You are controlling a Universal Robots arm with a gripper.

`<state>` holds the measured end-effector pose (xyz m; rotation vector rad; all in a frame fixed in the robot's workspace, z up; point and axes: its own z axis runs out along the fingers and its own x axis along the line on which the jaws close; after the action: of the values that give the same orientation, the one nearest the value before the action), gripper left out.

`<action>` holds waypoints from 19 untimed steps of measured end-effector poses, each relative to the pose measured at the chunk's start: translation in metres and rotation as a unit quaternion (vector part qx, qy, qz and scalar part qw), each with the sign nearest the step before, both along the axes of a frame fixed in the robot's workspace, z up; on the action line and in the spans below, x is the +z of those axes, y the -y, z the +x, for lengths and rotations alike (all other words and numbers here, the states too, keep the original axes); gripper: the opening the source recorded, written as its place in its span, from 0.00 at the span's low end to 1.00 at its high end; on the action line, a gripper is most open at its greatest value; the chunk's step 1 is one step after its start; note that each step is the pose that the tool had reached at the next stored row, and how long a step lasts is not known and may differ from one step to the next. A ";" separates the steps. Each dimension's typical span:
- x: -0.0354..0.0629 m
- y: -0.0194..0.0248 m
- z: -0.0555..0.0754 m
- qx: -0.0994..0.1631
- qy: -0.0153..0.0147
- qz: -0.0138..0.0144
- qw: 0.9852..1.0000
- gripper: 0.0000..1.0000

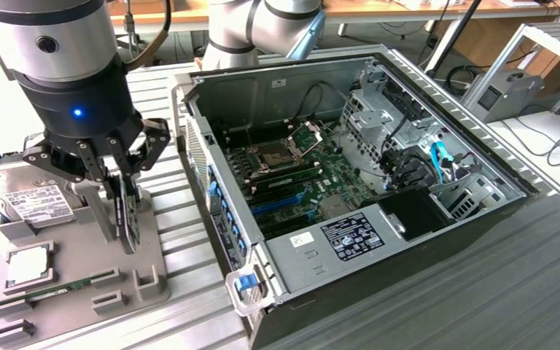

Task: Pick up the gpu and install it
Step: 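Pick up the gpu and move the gpu toward the slot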

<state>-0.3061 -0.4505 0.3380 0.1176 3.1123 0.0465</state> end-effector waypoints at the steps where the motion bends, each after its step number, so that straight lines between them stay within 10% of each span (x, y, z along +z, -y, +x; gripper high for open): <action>1: 0.0003 0.0000 0.000 0.000 0.000 0.000 1.000 0.26; 19: 0.0048 0.0000 0.000 0.000 0.000 0.000 1.000 0.26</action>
<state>-0.3061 -0.4504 0.3428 0.1177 3.1123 0.0466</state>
